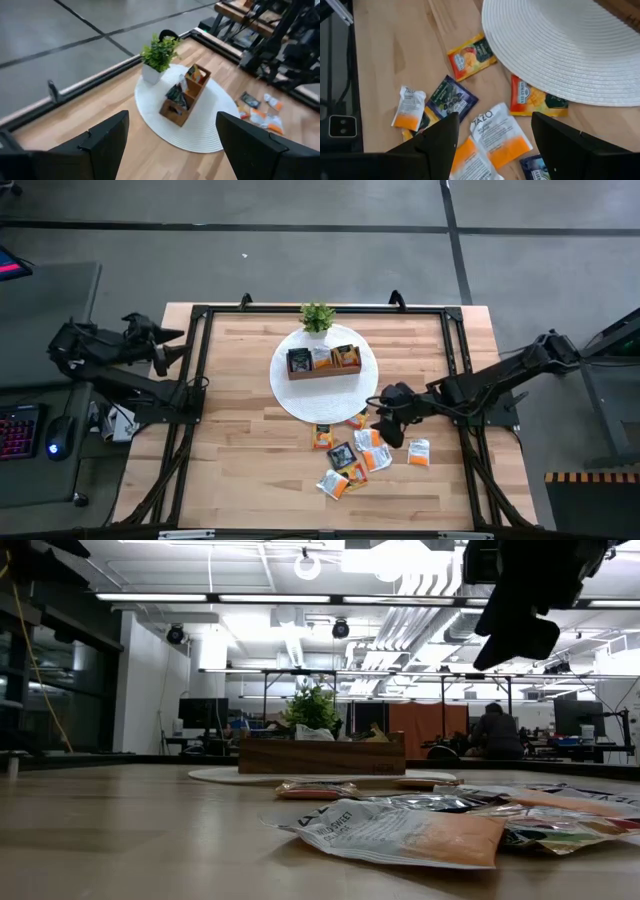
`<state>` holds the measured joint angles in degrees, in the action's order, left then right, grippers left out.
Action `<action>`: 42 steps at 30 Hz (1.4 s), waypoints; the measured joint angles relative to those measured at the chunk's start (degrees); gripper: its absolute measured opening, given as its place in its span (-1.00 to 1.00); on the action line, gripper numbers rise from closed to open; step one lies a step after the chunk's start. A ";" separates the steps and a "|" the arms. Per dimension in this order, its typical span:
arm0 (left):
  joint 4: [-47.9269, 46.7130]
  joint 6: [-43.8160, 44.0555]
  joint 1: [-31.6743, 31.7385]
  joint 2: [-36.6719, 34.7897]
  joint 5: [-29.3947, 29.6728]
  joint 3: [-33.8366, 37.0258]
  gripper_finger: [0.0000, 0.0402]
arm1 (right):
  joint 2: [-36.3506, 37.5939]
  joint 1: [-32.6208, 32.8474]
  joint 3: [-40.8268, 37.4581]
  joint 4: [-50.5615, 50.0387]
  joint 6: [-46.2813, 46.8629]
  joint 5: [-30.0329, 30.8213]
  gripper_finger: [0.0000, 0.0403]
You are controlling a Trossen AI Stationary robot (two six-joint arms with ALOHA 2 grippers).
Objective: Pick & Place Tea
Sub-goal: Put the orange tea bag into the right section of the wooden organizer
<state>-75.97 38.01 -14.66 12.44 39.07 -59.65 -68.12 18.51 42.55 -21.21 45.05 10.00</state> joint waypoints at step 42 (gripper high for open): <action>39.26 11.63 0.00 -3.47 -5.35 39.71 0.47 | -3.33 1.40 -0.44 5.17 -7.43 1.43 0.22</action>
<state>-36.71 49.64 -14.66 8.97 33.72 -19.94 -71.45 19.91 42.11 -16.04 37.62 11.44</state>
